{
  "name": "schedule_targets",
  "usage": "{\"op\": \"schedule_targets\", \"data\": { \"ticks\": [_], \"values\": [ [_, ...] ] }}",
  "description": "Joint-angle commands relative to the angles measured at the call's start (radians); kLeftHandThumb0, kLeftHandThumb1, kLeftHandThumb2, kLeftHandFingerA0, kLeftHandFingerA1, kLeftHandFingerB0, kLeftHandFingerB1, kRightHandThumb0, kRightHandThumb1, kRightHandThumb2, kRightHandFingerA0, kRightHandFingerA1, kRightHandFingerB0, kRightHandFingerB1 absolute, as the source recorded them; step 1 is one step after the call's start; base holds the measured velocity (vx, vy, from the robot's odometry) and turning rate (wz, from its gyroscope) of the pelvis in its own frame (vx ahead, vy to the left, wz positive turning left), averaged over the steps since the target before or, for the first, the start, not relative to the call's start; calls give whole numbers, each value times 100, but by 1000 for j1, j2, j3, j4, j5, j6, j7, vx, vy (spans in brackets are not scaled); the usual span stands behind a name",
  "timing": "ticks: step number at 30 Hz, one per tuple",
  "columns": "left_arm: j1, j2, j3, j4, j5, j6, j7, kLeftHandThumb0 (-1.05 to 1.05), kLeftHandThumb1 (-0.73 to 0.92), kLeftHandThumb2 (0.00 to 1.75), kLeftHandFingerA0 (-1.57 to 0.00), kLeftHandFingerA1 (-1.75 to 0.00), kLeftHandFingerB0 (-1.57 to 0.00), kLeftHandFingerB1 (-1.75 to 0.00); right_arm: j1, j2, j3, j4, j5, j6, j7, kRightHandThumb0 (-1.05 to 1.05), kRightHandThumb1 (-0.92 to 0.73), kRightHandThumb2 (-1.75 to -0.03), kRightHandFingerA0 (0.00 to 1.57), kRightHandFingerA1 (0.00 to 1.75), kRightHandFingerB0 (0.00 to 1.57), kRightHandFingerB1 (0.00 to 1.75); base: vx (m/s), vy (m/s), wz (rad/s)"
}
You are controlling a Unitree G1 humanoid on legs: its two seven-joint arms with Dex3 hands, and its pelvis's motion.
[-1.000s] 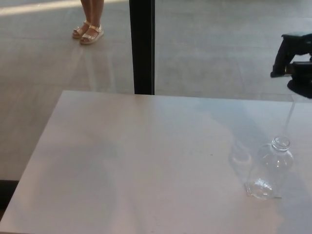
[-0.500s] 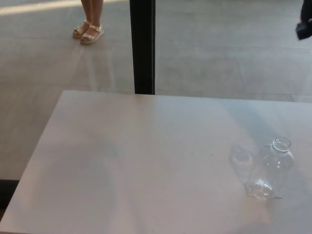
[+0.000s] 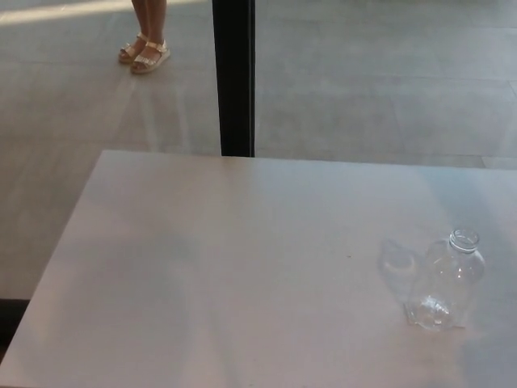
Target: The robot uses its right hand to grab and lift the lid of the spray bottle kept in the middle of the desk and places the lid on the right side of the bottle
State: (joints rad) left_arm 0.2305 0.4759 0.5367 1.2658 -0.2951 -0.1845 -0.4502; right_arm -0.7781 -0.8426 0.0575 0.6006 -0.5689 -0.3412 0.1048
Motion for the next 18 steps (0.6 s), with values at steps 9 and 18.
{"op": "schedule_targets", "data": {
  "ticks": [9, 18],
  "values": [
    [-4, 13, -3, 19, 7, -23, 25, -93, 89, 67, -58, -52, -40, -38, 333, 223, 54, 45, -31, 9, -222, -29, -53, -103, 113, 162, 87, 128, 0, 0, 0],
    [-11, 11, -2, 16, 2, -22, 25, -95, 88, 67, -58, -54, -40, -39, 280, 232, 136, 209, -70, 53, -266, -25, -73, -85, 87, 155, 79, 85, 0, 0, 0]
  ]
}}
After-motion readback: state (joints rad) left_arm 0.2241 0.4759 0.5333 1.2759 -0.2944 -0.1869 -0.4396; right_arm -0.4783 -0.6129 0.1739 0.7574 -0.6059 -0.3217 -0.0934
